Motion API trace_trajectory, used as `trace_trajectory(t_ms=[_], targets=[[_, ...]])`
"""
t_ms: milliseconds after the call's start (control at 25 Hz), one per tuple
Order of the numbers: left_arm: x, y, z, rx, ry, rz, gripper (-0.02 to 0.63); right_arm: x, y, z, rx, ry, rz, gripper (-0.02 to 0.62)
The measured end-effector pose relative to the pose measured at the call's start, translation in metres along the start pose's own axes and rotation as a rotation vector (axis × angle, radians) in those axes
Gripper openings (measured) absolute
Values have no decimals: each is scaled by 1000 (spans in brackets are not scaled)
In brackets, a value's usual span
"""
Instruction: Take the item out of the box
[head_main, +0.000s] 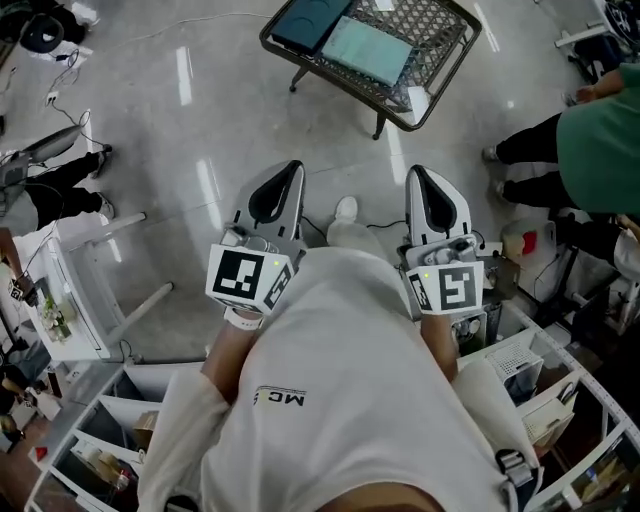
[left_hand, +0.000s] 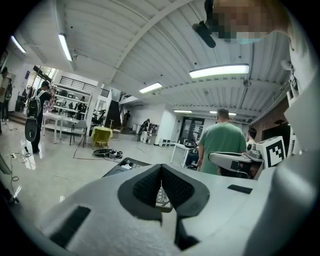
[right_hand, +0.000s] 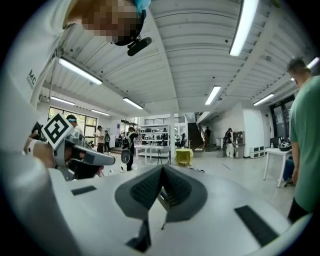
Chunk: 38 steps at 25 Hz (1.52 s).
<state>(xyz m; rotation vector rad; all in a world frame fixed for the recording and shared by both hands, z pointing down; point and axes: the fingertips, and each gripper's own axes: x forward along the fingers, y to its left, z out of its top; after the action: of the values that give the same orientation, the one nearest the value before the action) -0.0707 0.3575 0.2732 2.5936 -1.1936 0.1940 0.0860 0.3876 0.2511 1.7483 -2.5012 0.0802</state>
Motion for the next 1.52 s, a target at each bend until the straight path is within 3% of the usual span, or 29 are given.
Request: trace_trajectory(t_ms=[160,320,640,920,1520], targets=[[34,-32,8,30,-28,-20,26,-17,-44,2,-8,-42,-16,15],[61,-60,0,-3,-41,-26,25,-25,-72,-3,4,-56,7,15],[100,-52,2,5,2,-11,26,2,-107,-19,111,-32,39,15],[146,15,9,-49,22,18,25,93,-126,-14,167,-6,33,15],[263,179,94,-73,-8,-16,25,317,-146,21,92,28,44,15]])
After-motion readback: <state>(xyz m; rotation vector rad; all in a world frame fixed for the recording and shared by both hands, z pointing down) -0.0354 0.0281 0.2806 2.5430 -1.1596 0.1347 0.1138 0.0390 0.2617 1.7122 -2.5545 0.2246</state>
